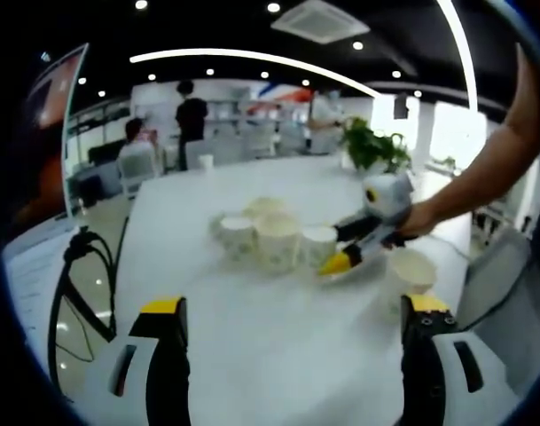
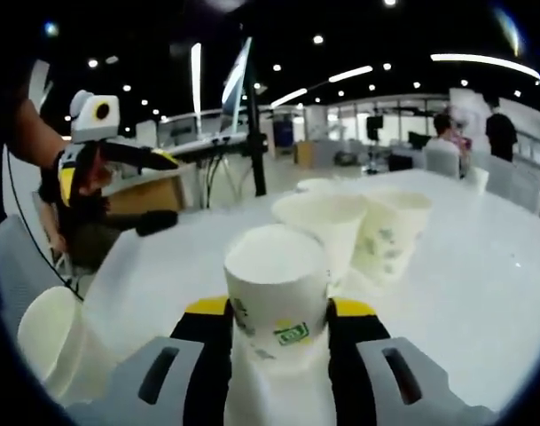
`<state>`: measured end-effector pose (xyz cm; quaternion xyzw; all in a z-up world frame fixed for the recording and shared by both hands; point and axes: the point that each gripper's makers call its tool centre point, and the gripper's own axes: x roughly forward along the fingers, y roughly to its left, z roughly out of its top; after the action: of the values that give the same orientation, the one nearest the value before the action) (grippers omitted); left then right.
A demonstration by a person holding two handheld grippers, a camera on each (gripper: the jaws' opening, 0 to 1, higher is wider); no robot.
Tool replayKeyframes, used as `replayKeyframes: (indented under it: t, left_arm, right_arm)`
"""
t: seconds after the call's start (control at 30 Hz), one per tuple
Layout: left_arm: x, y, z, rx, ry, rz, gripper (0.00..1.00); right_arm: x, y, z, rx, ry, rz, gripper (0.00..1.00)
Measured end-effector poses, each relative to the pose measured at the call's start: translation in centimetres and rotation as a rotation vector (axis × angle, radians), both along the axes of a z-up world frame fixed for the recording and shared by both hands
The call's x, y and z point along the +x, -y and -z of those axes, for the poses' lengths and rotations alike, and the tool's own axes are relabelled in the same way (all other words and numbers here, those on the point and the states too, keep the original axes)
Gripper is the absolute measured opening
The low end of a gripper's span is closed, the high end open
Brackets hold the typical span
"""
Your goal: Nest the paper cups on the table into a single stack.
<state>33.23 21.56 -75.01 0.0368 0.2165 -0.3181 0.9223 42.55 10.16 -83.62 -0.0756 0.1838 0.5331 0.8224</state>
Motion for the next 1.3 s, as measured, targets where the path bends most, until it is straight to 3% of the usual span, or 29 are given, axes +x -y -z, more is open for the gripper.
replayKeyframes:
  t: [0.5, 1.3]
  left_arm:
    - [0.1, 0.3, 0.0, 0.000, 0.000, 0.005, 0.98]
    - [0.7, 0.8, -1.4, -0.016, 0.017, -0.004, 0.98]
  right_arm:
    - [-0.3, 0.2, -0.6, 0.006, -0.005, -0.003, 0.39]
    - [0.5, 0.7, -5.0, 0.024, -0.028, -0.004, 0.38]
